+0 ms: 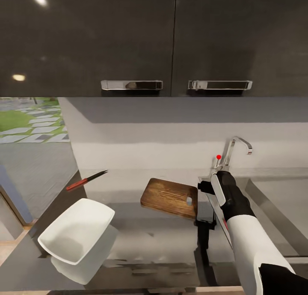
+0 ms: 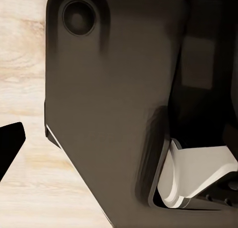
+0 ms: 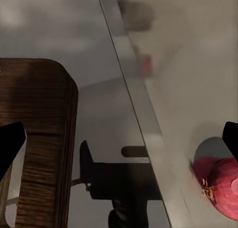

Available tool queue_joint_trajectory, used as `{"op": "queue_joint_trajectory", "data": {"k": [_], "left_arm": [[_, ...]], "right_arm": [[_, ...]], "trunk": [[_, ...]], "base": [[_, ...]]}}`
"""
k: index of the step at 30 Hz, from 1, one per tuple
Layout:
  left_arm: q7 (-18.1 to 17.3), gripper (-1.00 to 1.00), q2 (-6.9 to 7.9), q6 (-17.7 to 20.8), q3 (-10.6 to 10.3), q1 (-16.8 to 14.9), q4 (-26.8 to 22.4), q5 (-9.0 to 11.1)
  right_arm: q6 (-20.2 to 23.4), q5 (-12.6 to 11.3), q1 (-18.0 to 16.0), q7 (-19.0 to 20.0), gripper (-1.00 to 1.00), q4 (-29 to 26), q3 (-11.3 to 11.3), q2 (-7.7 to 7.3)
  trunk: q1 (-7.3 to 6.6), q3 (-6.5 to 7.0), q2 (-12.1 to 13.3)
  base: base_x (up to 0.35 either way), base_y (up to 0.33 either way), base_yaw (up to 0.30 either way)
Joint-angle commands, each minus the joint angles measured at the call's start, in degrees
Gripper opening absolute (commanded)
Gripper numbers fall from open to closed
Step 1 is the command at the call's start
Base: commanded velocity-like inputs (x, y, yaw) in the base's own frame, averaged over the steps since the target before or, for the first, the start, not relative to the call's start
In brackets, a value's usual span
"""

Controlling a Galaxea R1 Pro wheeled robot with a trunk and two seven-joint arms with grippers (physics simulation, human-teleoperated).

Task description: In the kitchen, take the Vidalia onion out of the sink, dice it on the chopping board with the paring knife, put the diced onion into the bowl on the countertop, then place both the paring knife and the chopping board into the sink.

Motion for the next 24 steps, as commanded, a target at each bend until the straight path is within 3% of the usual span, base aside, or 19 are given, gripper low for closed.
{"op": "queue_joint_trajectory", "data": {"k": [1,8,24], "left_arm": [[-0.1,1.00,-0.02,-0.1,0.4,0.0,-0.2,0.0],[-0.1,1.00,-0.02,-0.1,0.4,0.0,-0.4,0.0],[-0.1,1.00,-0.02,-0.1,0.4,0.0,-0.4,0.0]], "right_arm": [[0.1,-0.6,0.0,-0.5,1.00,0.0,-0.1,0.05],[0.1,-0.6,0.0,-0.5,1.00,0.0,-0.1,0.06],[0.1,-0.6,0.0,-0.5,1.00,0.1,-0.1,0.06]], "trunk": [[0.01,-0.06,0.0],[0.01,-0.06,0.0],[0.01,-0.07,0.0]], "base": [[0.000,0.000,0.037],[0.000,0.000,0.110],[0.000,0.000,0.007]]}}
